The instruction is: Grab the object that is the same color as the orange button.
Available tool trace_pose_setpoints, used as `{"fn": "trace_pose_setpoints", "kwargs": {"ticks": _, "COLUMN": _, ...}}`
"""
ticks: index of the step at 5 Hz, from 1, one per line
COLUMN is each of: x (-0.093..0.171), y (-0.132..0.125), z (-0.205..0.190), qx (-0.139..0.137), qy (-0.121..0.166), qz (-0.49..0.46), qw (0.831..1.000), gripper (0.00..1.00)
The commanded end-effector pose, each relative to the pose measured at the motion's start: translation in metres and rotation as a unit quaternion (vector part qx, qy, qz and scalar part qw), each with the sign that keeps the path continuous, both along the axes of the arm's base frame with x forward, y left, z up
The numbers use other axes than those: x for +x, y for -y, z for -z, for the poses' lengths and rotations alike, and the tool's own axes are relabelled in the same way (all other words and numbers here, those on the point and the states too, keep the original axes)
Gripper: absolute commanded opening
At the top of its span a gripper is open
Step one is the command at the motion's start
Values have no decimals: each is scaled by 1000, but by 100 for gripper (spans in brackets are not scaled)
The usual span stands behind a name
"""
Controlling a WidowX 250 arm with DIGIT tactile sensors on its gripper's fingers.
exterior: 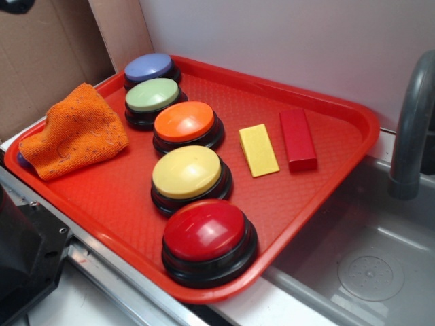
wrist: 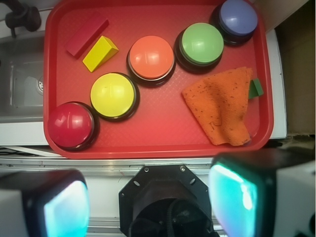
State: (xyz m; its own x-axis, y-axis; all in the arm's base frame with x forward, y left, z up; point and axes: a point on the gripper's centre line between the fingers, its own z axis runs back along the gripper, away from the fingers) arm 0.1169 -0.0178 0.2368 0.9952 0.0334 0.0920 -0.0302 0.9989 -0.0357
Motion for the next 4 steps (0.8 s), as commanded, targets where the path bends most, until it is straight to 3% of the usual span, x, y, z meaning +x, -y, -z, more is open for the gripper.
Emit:
{"fn": "trace_pose_setpoints", "kwargs": {"ticks": 1, "x": 0, "y": 0, "z": 0, "qx": 0, "qy": 0, "qz": 0, "qw": 1000, "gripper": 100}}
{"fn": "trace_pose_setpoints", "kwargs": {"ticks": 2, "x": 6, "y": -24, "z": 21, "qx": -6, "qy": 0, "qz": -28, "qw": 1000, "gripper": 100}}
{"fn": "trace_pose_setpoints", "kwargs": {"ticks": 4, "x": 10, "y": -59, "z": 61, "qx": 32, "qy": 41, "qz": -90, "qw": 995, "gripper": 100}}
